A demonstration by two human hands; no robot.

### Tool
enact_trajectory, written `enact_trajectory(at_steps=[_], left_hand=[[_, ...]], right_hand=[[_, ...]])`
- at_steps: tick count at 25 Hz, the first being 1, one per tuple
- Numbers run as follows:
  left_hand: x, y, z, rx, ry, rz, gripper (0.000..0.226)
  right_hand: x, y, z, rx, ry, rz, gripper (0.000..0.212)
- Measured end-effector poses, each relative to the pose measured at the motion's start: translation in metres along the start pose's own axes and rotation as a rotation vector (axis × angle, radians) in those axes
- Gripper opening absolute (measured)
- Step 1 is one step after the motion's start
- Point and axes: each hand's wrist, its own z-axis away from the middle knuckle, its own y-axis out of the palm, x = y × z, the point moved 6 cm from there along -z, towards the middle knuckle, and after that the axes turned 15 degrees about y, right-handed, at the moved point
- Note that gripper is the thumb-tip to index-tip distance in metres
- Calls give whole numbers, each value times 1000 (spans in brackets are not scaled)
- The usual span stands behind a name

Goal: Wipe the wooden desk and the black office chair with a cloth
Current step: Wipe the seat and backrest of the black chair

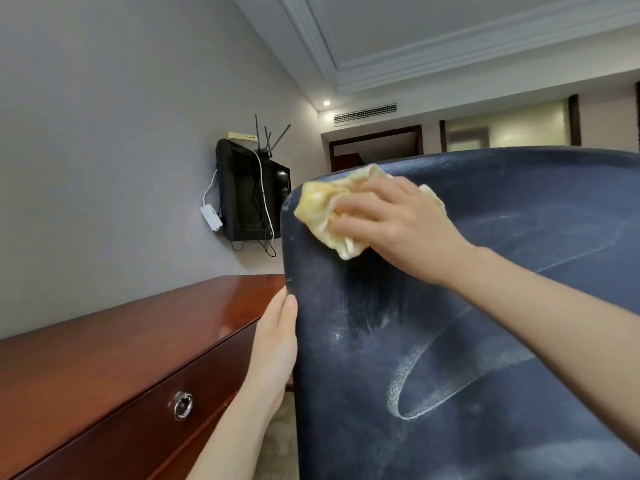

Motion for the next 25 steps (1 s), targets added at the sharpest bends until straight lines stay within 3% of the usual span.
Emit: enact_trajectory(at_steps=[2, 5, 8, 10, 15, 20, 23, 25], left_hand=[[11, -1, 0, -4, -57, -68, 33], [23, -6, 2, -43, -175, 127, 30], [19, -11, 8, -52, -189, 266, 42], [21, -15, 9, -91, -203, 363, 51], [19, -16, 9, -73, -295, 551, 59], [18, -19, 7, -60, -292, 220, 27], [15, -16, 8, -107, -267, 138, 17], [13, -15, 9, -109, -234, 20, 25]], right_hand=[[0, 2, -30, -63, 191, -108, 26], [18, 15, -42, -129, 408, -200, 18], [48, 30, -27, -121, 271, -244, 16], [74, 42, -1, -26, 135, -288, 18], [117, 55, 75, 226, 88, -311, 12], [129, 50, 170, 645, -282, -79, 14], [107, 33, 191, 666, -355, -17, 15], [85, 23, 176, 601, -344, 71, 15]])
